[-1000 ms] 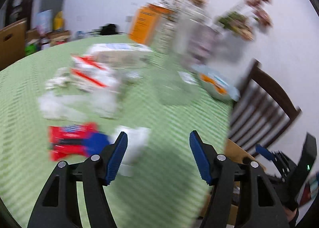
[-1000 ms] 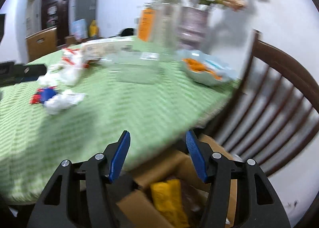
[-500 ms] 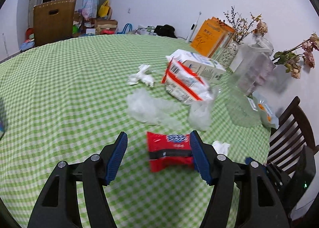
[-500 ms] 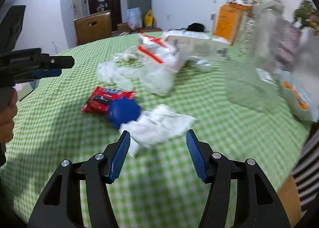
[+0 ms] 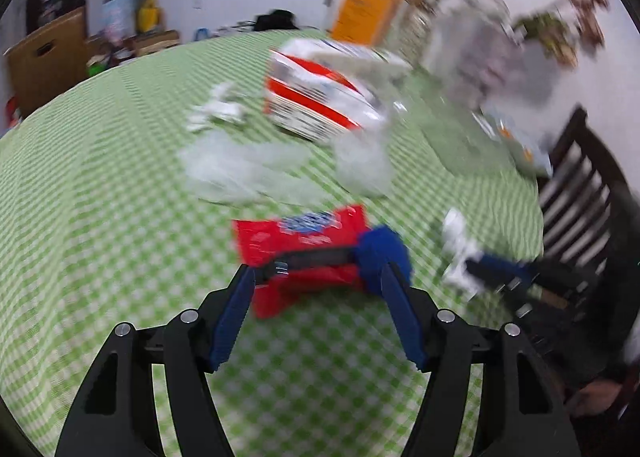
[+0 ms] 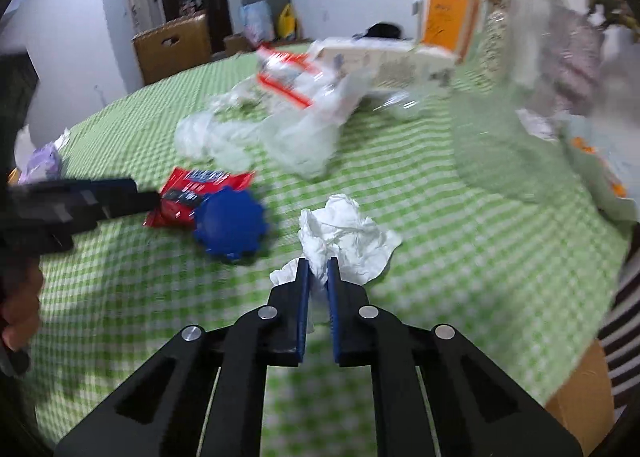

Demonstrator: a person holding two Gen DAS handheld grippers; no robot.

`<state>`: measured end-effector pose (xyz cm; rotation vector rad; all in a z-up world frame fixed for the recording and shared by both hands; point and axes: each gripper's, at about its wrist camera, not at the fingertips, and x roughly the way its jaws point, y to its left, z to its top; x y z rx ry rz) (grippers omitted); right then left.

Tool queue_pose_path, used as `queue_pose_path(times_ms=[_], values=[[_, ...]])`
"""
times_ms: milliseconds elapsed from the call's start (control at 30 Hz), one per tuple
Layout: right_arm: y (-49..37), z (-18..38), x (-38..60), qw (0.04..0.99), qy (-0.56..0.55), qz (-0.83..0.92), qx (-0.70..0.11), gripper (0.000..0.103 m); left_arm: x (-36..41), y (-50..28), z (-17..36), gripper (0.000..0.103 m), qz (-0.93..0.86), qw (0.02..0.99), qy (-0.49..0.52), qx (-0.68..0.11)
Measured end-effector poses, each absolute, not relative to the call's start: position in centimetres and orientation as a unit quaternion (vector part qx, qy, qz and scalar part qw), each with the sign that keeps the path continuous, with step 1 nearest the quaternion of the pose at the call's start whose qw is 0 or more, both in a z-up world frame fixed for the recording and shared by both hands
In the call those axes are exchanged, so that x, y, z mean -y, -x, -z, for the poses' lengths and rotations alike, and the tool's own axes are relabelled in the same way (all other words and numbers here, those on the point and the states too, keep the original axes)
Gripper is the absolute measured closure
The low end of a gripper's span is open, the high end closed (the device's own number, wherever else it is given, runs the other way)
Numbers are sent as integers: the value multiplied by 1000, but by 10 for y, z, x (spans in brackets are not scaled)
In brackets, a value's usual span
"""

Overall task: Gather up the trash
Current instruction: 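Grasp the white tissue with right tool while left tool grasps the blue lid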

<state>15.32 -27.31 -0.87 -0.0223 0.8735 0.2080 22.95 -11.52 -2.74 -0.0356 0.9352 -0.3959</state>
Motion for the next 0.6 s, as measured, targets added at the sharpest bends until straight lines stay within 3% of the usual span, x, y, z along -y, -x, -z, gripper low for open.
queue_pose_path(times_ms=[433,500,533,600], values=[[-101,-8,342,920,-18,-55,-387,94,207,-234,50,40,174,877,-144,-425],[-97,-7,350,921,-26,-50,-385,94,216,-231,53,43,158,876,-174,-421],[-94,-6,355,921,-30,-49,-385,94,218,-229,53,50,154,877,-183,-418],[-90,-5,362,922,-36,-46,-383,94,220,-225,52,50,159,873,-190,-420]])
